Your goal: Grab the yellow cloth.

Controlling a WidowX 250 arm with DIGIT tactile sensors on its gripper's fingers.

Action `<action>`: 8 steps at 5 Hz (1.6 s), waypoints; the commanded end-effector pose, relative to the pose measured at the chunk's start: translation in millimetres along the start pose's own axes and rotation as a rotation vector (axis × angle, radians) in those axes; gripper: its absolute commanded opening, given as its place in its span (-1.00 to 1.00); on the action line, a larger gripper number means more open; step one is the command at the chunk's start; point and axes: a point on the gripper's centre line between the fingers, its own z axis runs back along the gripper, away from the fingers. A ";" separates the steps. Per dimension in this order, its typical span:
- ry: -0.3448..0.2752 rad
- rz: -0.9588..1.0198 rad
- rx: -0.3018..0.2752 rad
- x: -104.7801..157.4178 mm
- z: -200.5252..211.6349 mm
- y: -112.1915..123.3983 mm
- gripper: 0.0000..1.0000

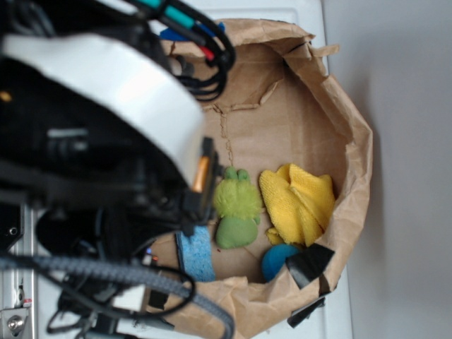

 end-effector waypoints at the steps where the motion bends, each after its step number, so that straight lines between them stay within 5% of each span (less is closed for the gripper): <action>1: -0.049 0.014 0.013 6.8 12.8 0.5 1.00; 4: -0.023 -0.070 0.124 28.0 -65.1 62.5 1.00; 5: -0.048 -0.103 0.086 36.9 -69.2 70.7 1.00; 8: -0.079 -0.249 0.075 78.0 -107.6 50.9 1.00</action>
